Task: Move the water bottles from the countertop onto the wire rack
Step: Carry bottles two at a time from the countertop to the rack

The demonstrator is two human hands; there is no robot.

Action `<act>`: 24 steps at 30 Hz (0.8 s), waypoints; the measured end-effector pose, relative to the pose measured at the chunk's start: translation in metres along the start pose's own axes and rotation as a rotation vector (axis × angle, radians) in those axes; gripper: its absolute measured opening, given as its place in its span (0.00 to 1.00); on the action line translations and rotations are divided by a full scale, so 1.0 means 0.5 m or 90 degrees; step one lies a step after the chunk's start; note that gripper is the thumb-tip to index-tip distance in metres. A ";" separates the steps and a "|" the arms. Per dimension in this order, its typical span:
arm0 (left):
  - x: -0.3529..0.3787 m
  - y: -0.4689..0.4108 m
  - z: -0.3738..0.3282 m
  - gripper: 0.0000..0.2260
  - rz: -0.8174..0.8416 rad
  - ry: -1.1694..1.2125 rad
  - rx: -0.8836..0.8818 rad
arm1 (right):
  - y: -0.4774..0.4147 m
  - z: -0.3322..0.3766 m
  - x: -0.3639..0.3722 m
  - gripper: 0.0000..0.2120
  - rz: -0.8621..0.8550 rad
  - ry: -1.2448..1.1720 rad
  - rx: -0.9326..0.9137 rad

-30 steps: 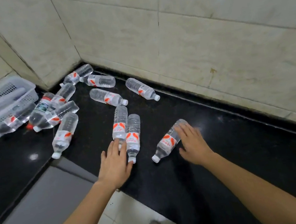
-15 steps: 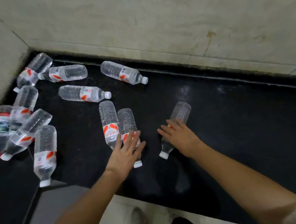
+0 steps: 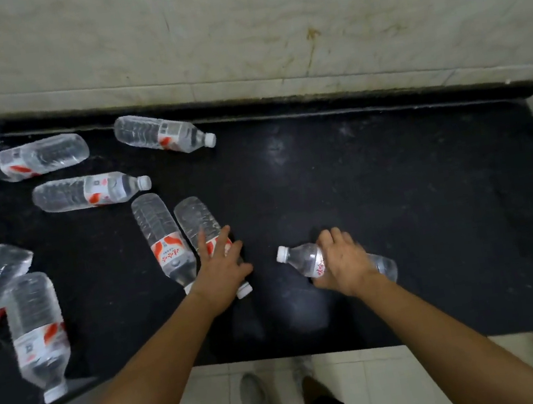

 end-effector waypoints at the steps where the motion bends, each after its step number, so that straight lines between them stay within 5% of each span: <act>1: 0.000 -0.002 0.005 0.17 -0.014 0.011 0.002 | 0.009 -0.001 0.009 0.31 0.008 -0.030 0.019; 6: -0.057 0.036 0.008 0.19 -0.166 0.208 0.026 | 0.079 -0.006 0.033 0.28 -0.004 -0.106 0.059; 10: -0.139 0.087 0.036 0.23 -0.335 0.532 0.041 | 0.165 -0.040 0.010 0.28 -0.088 -0.340 0.144; 16: -0.265 0.120 0.035 0.14 -0.282 1.081 -0.090 | 0.343 -0.118 -0.101 0.33 -0.350 -0.666 0.275; 19: -0.351 0.114 -0.070 0.20 -0.232 1.135 0.041 | 0.446 -0.148 -0.153 0.28 -0.478 -0.700 0.322; 22: -0.439 0.118 -0.209 0.14 -0.219 1.151 0.134 | 0.541 -0.188 -0.187 0.16 -0.563 -0.713 0.364; 24: -0.492 0.127 -0.300 0.08 -0.208 1.181 0.177 | 0.602 -0.223 -0.201 0.23 -0.629 -0.757 0.384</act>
Point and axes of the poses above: each hand's wrist, its own y-axis away from the middle knuckle, its own x-axis out of the palm, z = x × y, the point moved 6 cm from there along -y, towards the middle knuckle, and after that the axes turned 2 degrees about y, right-handed, at the moved point
